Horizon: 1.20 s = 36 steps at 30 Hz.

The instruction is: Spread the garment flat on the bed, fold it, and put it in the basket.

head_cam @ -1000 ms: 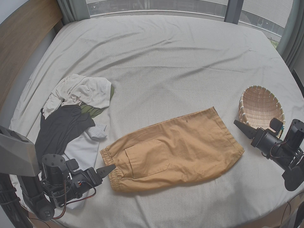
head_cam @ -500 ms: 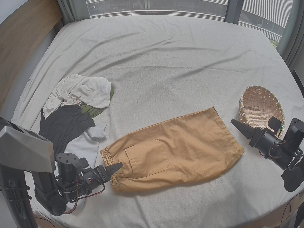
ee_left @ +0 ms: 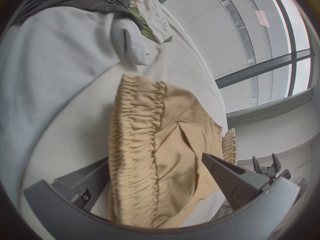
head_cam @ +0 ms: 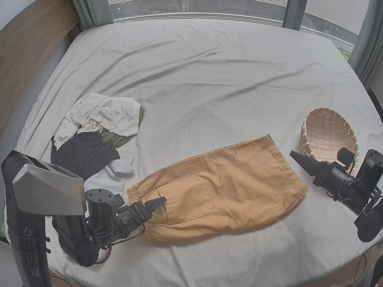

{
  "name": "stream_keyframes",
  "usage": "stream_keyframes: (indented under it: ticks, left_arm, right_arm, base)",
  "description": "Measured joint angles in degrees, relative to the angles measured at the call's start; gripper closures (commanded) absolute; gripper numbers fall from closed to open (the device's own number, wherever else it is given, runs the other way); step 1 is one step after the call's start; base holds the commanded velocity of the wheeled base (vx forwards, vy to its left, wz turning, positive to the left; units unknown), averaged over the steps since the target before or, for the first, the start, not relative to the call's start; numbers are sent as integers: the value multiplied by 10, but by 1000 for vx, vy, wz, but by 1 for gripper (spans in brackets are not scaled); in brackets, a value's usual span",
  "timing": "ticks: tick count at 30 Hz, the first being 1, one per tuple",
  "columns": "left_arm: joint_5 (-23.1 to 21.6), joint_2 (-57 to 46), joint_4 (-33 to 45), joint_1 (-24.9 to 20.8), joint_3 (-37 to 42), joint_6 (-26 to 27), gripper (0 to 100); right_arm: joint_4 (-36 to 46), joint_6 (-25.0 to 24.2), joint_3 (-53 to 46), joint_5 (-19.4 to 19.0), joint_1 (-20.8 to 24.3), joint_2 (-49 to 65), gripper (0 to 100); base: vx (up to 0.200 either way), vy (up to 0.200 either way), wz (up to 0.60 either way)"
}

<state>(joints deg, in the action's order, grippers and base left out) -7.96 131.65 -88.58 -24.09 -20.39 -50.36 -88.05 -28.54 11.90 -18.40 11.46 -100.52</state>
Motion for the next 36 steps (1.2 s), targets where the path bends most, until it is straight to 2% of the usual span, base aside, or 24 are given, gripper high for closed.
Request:
stream_keyframes:
  ticks: [4,5,18,26,36]
  left_arm:
    - [1,2,0,-4,-10,-7,0]
    - [1,2,0,-4,-11,-8,100]
    - [2,-7,0,20,15,-8,100]
    - [-27,-65,2,43,88,-7,100]
    - [-35,-124,2,59,160,9,100]
  right_arm:
    - [0,0,-4,0,0,0,0]
    - [0,0,-5,0,0,0,0]
    - [0,1,-11,0,5,-1,0]
    - [0,1,-11,0,5,-3,0]
    - [0,-1,-14,0,8,-4,0]
  base:
    - [0,0,0]
    - [0,0,0]
    - [0,0,0]
    - [0,0,0]
    - [0,0,0]
